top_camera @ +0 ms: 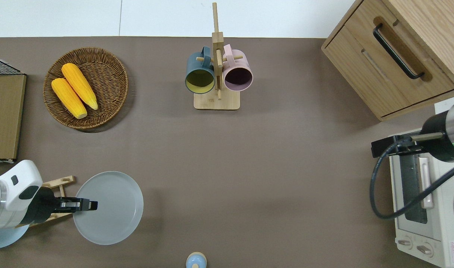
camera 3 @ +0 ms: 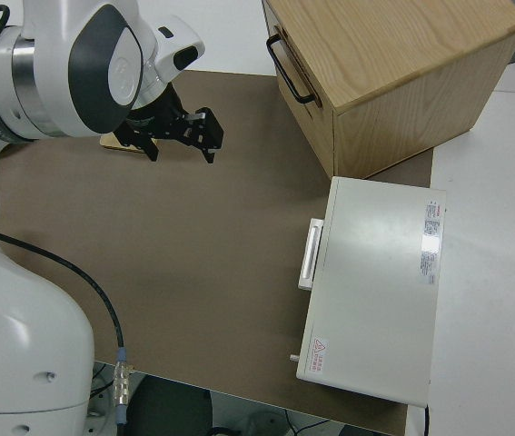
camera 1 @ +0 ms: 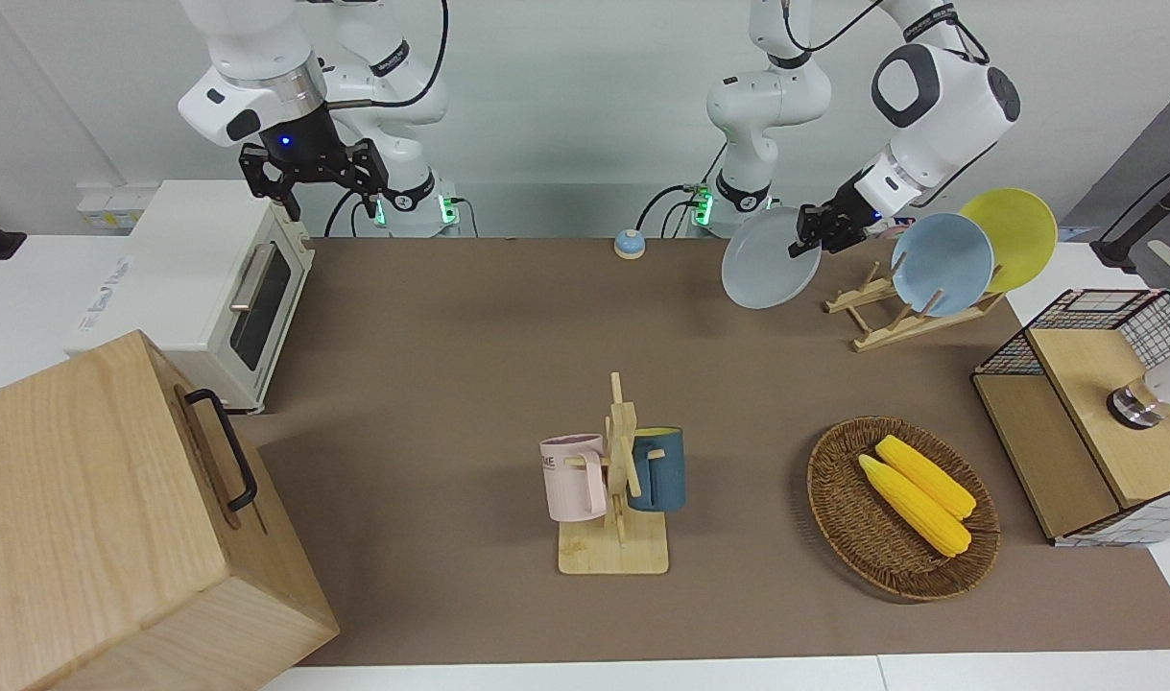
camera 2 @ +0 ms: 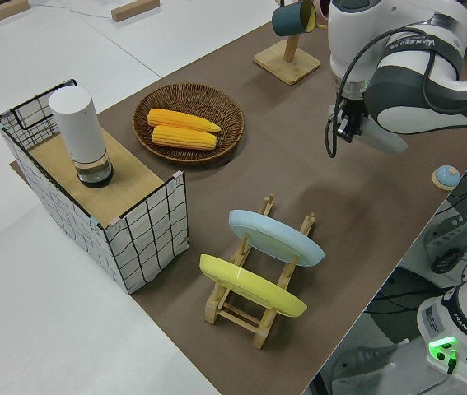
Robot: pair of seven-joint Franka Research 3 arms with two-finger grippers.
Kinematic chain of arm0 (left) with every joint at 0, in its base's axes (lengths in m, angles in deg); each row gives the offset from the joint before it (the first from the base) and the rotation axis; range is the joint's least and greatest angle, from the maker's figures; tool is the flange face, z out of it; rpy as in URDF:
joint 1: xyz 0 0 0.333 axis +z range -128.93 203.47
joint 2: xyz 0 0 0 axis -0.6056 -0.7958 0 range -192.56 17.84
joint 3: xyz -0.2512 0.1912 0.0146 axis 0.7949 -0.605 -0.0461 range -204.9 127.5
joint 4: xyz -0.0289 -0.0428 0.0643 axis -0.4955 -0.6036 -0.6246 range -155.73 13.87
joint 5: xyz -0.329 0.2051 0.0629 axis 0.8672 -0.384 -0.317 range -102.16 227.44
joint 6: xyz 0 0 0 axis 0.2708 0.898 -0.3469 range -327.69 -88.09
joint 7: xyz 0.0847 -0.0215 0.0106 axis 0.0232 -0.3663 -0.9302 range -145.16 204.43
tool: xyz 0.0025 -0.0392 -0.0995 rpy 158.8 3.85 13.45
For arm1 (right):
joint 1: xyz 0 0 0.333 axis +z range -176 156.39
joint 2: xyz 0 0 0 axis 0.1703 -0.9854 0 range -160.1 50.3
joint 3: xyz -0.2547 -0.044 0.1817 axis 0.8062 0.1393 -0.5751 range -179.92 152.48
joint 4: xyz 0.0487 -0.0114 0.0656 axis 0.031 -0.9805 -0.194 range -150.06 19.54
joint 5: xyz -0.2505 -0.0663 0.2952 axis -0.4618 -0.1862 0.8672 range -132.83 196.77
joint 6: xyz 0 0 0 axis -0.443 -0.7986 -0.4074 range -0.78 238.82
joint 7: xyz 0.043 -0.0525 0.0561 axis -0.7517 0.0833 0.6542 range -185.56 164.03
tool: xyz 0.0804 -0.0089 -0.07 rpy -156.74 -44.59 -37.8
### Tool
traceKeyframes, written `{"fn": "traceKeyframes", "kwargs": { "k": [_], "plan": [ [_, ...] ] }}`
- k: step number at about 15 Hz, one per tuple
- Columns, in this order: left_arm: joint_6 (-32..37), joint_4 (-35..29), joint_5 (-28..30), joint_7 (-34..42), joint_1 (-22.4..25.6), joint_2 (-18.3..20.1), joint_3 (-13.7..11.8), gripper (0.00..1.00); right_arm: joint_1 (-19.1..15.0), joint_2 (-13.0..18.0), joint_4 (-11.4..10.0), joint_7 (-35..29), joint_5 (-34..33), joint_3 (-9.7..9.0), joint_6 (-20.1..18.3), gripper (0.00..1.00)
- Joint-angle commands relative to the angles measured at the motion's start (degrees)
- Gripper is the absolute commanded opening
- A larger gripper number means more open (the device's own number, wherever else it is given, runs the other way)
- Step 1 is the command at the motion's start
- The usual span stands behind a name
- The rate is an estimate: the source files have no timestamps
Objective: Pick gray plate from low plate rack and place it on table with left arm
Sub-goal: 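Carry the gray plate away from the rack toward open table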
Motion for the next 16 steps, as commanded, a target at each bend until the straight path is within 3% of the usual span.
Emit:
{"fn": "traceKeyframes", "kwargs": {
  "k": [1,8,16],
  "plan": [
    [-3.4,-3.5,1.2,2.8,-0.7,0.7,-0.1,0.00,-0.4,0.1,0.3,0.1,0.3,-0.38,-0.8,0.990],
    [-11.4,-9.7,2.1,3.5,-3.5,0.7,-0.1,0.00,-0.4,0.1,0.3,0.0,0.3,-0.38,-0.8,0.987],
    [-16.1,-13.4,2.4,7.1,-4.0,0.1,-0.1,0.00,-0.4,0.1,0.3,0.0,0.3,-0.29,-0.8,0.987]
  ]
}}
